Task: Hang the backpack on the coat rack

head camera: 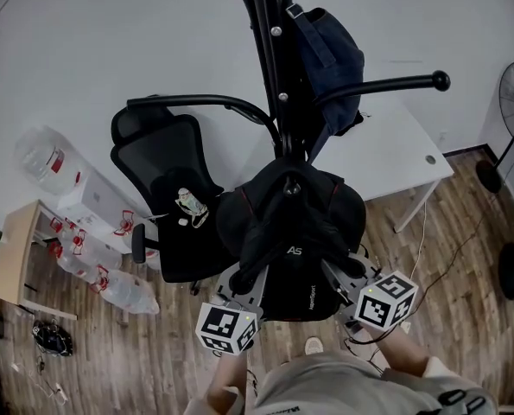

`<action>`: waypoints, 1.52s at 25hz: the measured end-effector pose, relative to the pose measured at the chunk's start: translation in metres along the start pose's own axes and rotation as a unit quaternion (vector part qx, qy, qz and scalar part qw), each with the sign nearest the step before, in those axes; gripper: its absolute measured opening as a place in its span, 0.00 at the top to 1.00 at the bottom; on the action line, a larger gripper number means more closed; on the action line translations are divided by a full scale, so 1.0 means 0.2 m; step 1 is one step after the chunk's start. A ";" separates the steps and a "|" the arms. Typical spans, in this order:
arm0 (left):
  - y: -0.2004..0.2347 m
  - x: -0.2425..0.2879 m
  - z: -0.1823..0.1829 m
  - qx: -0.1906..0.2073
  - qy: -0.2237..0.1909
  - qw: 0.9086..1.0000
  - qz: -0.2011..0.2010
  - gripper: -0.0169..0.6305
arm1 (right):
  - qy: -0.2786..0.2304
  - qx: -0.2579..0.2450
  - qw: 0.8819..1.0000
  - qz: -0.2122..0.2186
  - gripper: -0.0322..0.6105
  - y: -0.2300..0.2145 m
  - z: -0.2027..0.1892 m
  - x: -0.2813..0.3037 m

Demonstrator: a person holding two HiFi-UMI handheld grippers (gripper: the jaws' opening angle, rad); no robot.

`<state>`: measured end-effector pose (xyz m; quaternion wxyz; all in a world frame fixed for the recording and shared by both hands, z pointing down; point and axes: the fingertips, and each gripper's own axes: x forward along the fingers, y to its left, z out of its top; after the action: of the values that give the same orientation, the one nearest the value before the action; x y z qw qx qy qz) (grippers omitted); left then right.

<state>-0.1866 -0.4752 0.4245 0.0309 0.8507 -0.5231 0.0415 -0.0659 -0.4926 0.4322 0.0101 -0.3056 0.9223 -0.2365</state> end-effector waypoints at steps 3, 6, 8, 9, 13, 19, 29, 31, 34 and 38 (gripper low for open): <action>0.00 0.02 -0.02 0.012 -0.003 1.000 0.015 0.93 | -0.002 -0.005 1.000 0.005 0.89 -0.01 -0.01 0.00; 0.01 0.03 -0.05 0.030 -0.005 0.999 0.037 0.92 | -0.007 -0.029 1.000 0.002 0.89 -0.01 -0.03 0.00; 0.00 0.04 -0.06 0.040 -0.011 0.998 0.051 0.92 | -0.012 -0.046 0.999 0.000 0.89 -0.01 -0.05 0.00; 0.00 0.04 -0.06 0.044 -0.015 0.997 0.056 0.92 | -0.016 -0.053 0.998 -0.001 0.89 -0.01 -0.05 0.00; 0.00 0.04 -0.07 0.058 -0.030 0.995 0.072 0.92 | -0.043 -0.088 0.995 -0.007 0.89 -0.01 -0.06 0.00; -0.02 0.01 -0.09 0.070 -0.042 0.995 0.055 0.91 | -0.063 -0.135 0.988 -0.040 0.89 0.02 -0.10 -0.03; -0.06 -0.12 -0.08 0.072 -0.054 0.996 0.020 0.77 | -0.074 -0.162 0.979 -0.101 0.81 0.08 -0.14 -0.10; -0.06 -0.17 -0.09 0.069 -0.056 0.996 0.025 0.74 | -0.076 -0.158 0.978 -0.110 0.78 0.09 -0.16 -0.13; -0.07 -0.27 -0.10 0.067 -0.063 0.995 0.028 0.74 | -0.081 -0.153 0.977 -0.126 0.77 0.12 -0.19 -0.20; -0.11 -0.42 -0.09 0.071 -0.073 0.994 0.027 0.74 | -0.103 -0.150 0.972 -0.147 0.77 0.17 -0.23 -0.32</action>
<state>-0.2048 -0.3893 0.4340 -0.0689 0.8372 -0.5422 0.0169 -0.0400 -0.4113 0.4504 0.0240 -0.4585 0.8862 -0.0613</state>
